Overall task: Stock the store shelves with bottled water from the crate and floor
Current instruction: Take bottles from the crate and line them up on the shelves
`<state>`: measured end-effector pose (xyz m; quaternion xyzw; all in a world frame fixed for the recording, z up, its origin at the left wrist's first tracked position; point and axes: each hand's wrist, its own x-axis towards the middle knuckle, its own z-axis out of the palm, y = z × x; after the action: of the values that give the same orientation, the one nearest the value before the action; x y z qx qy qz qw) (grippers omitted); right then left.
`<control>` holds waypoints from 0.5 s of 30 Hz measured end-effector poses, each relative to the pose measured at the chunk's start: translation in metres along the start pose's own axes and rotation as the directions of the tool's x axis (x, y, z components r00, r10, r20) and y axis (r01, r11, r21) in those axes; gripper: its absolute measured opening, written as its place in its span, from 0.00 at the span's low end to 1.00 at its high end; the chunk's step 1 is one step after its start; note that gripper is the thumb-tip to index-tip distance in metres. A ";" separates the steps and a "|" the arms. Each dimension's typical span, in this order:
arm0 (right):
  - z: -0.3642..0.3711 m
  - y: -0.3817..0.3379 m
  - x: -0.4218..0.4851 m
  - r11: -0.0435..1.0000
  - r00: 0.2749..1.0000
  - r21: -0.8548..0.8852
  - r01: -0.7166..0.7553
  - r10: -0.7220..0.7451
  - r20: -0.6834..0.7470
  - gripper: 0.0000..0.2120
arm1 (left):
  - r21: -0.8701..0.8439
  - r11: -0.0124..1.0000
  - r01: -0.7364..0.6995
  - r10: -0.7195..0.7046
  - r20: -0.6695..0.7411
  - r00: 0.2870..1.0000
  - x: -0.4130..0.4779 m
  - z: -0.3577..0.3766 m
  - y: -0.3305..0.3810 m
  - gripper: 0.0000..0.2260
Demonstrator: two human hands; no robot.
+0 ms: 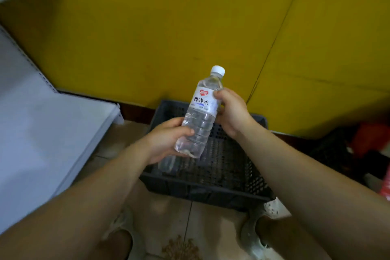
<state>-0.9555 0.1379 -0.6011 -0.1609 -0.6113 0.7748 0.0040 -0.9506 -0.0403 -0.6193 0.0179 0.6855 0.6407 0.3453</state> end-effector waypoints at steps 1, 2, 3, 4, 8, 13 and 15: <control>0.010 -0.017 -0.016 0.999 0.999 0.005 0.039 -0.040 0.026 0.10 | 0.038 0.998 -0.052 0.053 -0.021 0.998 -0.021 0.001 0.016 0.13; 0.021 -0.034 -0.031 0.996 0.995 -0.002 0.085 -0.085 0.048 0.11 | 0.075 0.992 -0.104 0.108 -0.043 0.993 -0.042 0.001 0.031 0.13; 0.031 -0.049 -0.047 0.991 0.989 -0.030 0.132 -0.130 0.073 0.13 | 0.105 0.982 -0.156 0.163 -0.064 0.985 -0.063 0.001 0.043 0.14; 0.043 -0.065 -0.062 0.981 0.979 -0.067 0.181 -0.173 0.104 0.14 | 0.134 0.969 -0.206 0.218 -0.084 0.972 -0.083 0.000 0.054 0.14; 0.089 -0.123 -0.128 0.903 0.910 -0.198 0.381 -0.328 0.253 0.17 | 0.180 0.911 -0.371 0.403 -0.197 0.894 -0.166 -0.005 0.089 0.21; 0.141 -0.165 -0.193 0.836 0.816 -0.162 0.525 -0.441 0.373 0.19 | 0.235 0.852 -0.467 0.520 -0.278 0.808 -0.255 -0.018 0.115 0.23; 0.161 -0.176 -0.211 0.822 0.783 -0.141 0.551 -0.452 0.427 0.18 | 0.263 0.833 -0.487 0.552 -0.323 0.769 -0.281 -0.025 0.120 0.25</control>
<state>-0.8297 -0.0126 -0.3498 0.1608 -0.7166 0.6747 0.0737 -0.7994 -0.1722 -0.3869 0.1091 0.7578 0.6432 0.0094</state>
